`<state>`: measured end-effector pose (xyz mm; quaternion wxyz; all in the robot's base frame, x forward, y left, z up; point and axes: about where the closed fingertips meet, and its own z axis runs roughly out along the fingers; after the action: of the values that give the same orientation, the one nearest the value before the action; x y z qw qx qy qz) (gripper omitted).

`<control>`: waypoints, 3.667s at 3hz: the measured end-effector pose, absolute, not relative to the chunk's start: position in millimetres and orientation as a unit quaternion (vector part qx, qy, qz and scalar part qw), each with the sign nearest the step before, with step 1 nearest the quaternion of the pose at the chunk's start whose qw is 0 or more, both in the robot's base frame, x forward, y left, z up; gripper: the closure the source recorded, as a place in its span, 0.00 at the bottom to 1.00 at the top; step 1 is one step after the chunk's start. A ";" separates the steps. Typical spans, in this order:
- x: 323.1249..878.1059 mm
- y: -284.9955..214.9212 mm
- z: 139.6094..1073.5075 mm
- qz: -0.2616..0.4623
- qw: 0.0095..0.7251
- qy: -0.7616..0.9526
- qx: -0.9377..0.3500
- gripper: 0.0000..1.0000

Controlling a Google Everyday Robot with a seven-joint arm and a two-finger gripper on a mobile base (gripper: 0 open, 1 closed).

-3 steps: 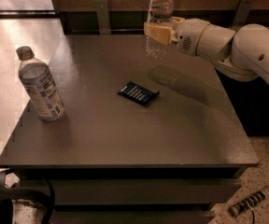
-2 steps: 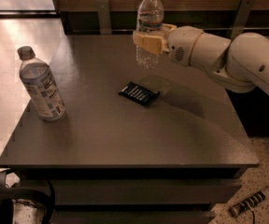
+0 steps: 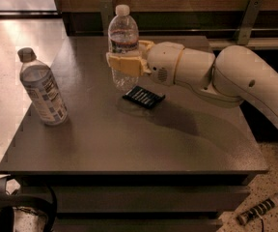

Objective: Move water bottle near blue plastic bottle

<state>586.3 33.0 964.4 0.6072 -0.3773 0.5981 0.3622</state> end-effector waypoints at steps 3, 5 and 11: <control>563.6 66.6 948.9 0.370 0.597 0.597 -0.389 1.00; 537.7 99.4 921.0 0.377 0.591 0.599 -0.388 1.00; 512.3 132.9 894.8 0.400 0.565 0.583 -0.426 0.01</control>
Offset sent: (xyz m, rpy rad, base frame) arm -0.0099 0.0118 -0.0013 -0.0056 -0.0015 0.0436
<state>512.3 132.9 894.8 0.5653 -0.4256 0.5825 0.3999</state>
